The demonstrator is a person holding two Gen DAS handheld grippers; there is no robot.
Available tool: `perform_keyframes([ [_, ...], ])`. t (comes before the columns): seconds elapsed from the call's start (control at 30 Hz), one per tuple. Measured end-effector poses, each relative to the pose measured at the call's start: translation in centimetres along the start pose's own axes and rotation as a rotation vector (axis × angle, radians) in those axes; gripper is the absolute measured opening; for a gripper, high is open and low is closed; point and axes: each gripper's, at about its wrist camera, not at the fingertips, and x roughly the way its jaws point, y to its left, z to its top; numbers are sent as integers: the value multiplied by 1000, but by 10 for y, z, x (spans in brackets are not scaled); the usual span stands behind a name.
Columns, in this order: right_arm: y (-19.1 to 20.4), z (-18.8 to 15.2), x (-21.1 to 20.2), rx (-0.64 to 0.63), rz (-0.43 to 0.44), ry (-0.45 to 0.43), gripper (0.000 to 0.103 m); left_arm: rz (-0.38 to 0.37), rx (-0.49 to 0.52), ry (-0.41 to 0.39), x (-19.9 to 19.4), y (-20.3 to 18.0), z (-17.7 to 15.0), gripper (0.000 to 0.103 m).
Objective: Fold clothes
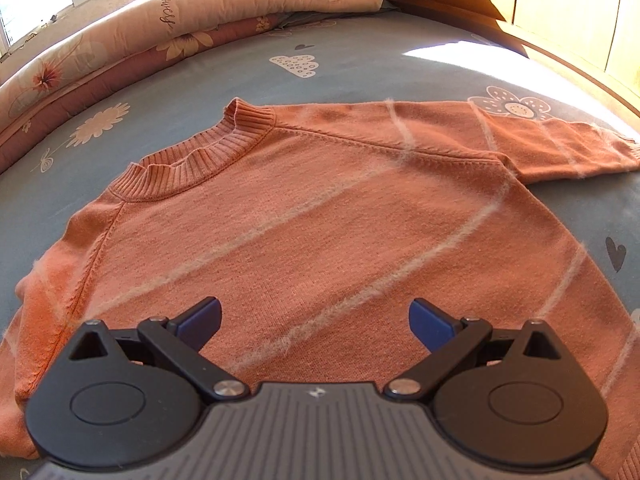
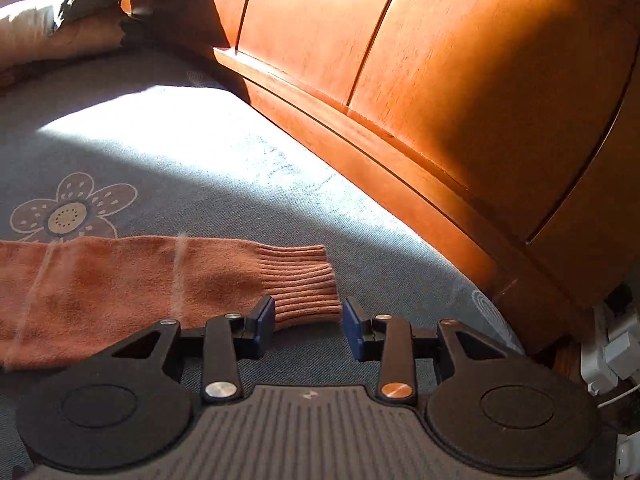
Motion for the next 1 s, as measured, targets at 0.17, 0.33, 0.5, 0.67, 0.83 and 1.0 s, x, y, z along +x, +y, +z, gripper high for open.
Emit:
perform_keyframes([
  [0.17, -17, -7, 24, 251, 164, 85, 42, -4, -10, 12, 3, -1, -1, 99],
  [0.33, -27, -6, 49, 435, 193, 99, 44, -14, -11, 25, 7, -4, -1, 99],
  [0.5, -23, 9, 59, 391, 232, 114, 20, -23, -7, 28, 9, -9, 0, 99],
  [0.67, -25, 35, 57, 306, 228, 68, 16, -31, -5, 23, 8, -10, 4, 99],
  [0.83, -26, 60, 56, 256, 217, -7, 16, -33, -13, 22, 9, -9, 6, 99],
  [1.0, -13, 49, 71, 180, 159, 90, 30, -40, -39, 23, 10, -7, 6, 99],
])
